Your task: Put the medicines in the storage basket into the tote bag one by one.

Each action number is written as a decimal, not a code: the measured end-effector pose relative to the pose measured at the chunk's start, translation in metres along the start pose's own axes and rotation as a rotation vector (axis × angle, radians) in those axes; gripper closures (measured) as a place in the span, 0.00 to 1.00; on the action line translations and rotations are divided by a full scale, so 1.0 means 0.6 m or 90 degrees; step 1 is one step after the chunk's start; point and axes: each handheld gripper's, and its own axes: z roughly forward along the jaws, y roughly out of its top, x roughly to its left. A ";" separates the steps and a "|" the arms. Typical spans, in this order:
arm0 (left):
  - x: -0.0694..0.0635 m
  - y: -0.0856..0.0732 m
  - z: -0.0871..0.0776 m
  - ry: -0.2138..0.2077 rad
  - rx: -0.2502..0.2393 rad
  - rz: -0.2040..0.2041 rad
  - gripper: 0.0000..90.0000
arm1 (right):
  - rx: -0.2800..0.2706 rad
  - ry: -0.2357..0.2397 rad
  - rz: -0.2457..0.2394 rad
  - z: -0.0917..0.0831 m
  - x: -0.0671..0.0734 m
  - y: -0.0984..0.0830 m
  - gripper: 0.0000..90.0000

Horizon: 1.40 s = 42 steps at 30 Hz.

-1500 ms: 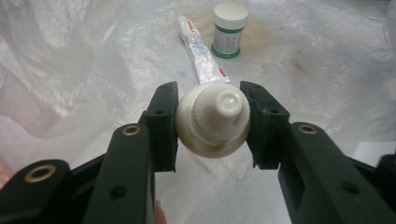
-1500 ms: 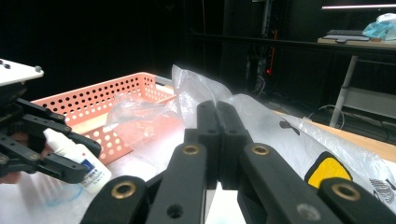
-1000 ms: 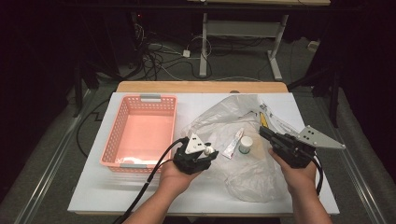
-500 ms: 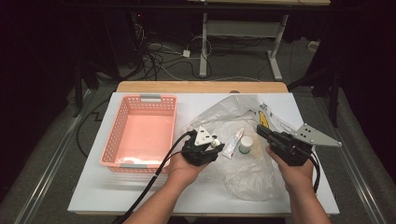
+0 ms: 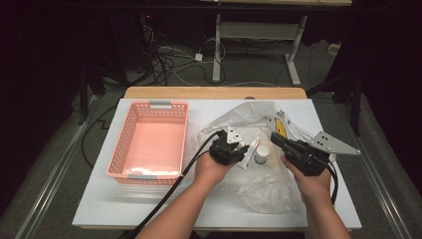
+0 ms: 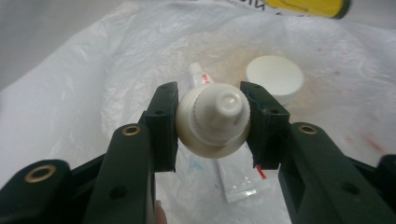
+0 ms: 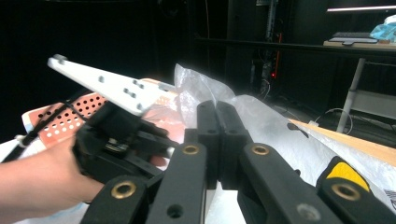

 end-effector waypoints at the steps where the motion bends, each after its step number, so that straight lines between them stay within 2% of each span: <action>1: 0.002 0.000 0.007 0.004 0.002 -0.005 0.64 | -0.001 0.001 -0.002 0.000 -0.001 0.000 1.00; 4: 0.011 0.001 0.027 0.004 0.021 -0.015 0.64 | 0.000 0.002 -0.004 -0.001 -0.002 0.000 1.00; 6: 0.016 0.001 0.037 -0.005 0.031 -0.028 0.64 | 0.001 0.002 -0.001 -0.002 -0.002 0.000 1.00; 8: 0.019 0.000 0.048 0.002 0.042 -0.029 0.64 | -0.002 0.000 0.007 -0.002 -0.003 -0.001 1.00; 10: 0.023 -0.001 0.054 -0.004 0.053 -0.031 0.64 | 0.001 0.003 0.001 -0.002 -0.004 -0.002 1.00; 20: 0.026 -0.004 0.068 -0.020 0.048 -0.047 0.63 | 0.005 0.008 0.002 0.002 0.000 -0.003 1.00; 23: 0.025 0.000 0.062 -0.013 0.039 -0.052 0.52 | 0.005 0.007 0.003 0.001 -0.001 -0.003 1.00; 26: 0.020 0.003 0.051 -0.013 0.036 -0.041 0.48 | 0.006 0.006 0.003 0.001 -0.001 -0.003 1.00; 30: 0.010 -0.001 0.032 -0.024 0.023 -0.027 0.47 | 0.005 0.004 0.001 0.000 -0.001 -0.003 1.00; 38: -0.016 -0.022 -0.012 -0.053 -0.017 -0.015 0.47 | 0.008 0.000 -0.002 0.000 -0.001 -0.003 1.00; 42: -0.029 -0.036 -0.038 -0.056 -0.026 -0.004 0.47 | 0.008 -0.001 -0.003 0.000 -0.001 -0.003 1.00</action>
